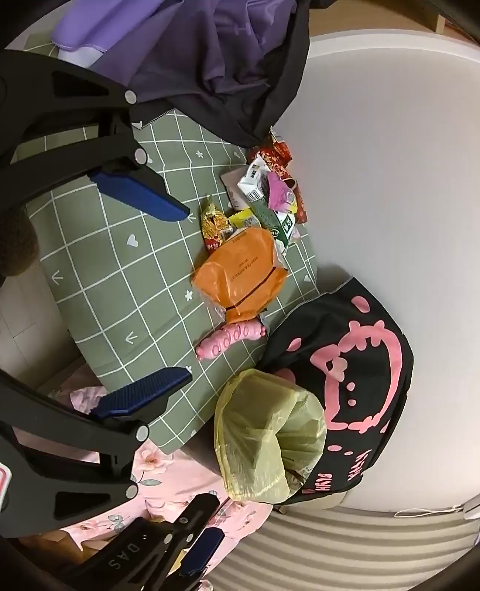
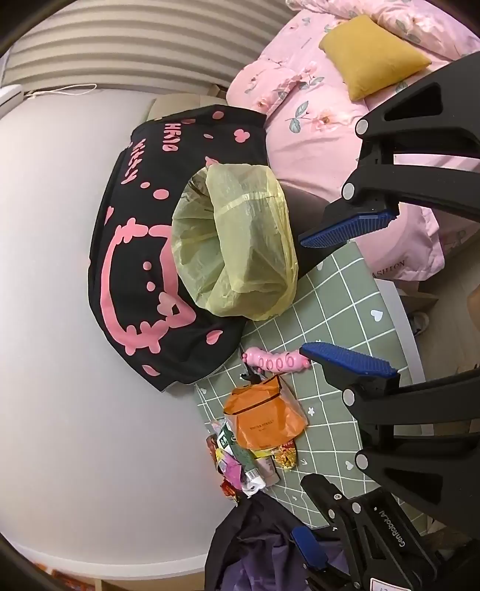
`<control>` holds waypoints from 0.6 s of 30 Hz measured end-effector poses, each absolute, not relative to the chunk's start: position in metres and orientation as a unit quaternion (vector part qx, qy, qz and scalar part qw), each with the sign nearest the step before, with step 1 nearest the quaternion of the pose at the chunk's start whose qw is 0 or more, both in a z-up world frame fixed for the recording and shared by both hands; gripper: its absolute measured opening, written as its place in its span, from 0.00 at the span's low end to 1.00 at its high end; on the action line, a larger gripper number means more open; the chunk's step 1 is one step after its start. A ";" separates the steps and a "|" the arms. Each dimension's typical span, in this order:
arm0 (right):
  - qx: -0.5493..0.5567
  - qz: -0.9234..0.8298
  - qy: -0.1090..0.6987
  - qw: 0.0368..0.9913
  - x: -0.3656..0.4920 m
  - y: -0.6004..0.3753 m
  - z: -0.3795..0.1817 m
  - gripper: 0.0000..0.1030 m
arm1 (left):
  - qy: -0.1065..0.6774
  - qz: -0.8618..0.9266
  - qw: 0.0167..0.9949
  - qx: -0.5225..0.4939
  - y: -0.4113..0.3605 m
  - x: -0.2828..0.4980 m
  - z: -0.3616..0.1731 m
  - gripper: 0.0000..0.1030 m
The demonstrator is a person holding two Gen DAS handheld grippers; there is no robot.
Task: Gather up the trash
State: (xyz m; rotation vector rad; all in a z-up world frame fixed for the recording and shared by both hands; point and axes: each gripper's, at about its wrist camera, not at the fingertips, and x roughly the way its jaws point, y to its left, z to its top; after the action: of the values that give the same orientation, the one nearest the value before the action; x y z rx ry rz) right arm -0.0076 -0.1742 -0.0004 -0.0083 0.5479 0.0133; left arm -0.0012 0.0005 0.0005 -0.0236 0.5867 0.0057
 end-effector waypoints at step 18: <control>0.005 0.000 0.268 0.963 -0.006 -0.180 0.000 0.49 | 0.292 0.005 0.956 -0.016 0.004 0.001 0.002 0.75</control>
State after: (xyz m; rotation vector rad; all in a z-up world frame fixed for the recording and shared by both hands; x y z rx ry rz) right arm -0.0061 -0.1803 0.0001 0.0098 0.5427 0.0000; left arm 0.0008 0.0039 0.0020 -0.0327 0.5924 0.0092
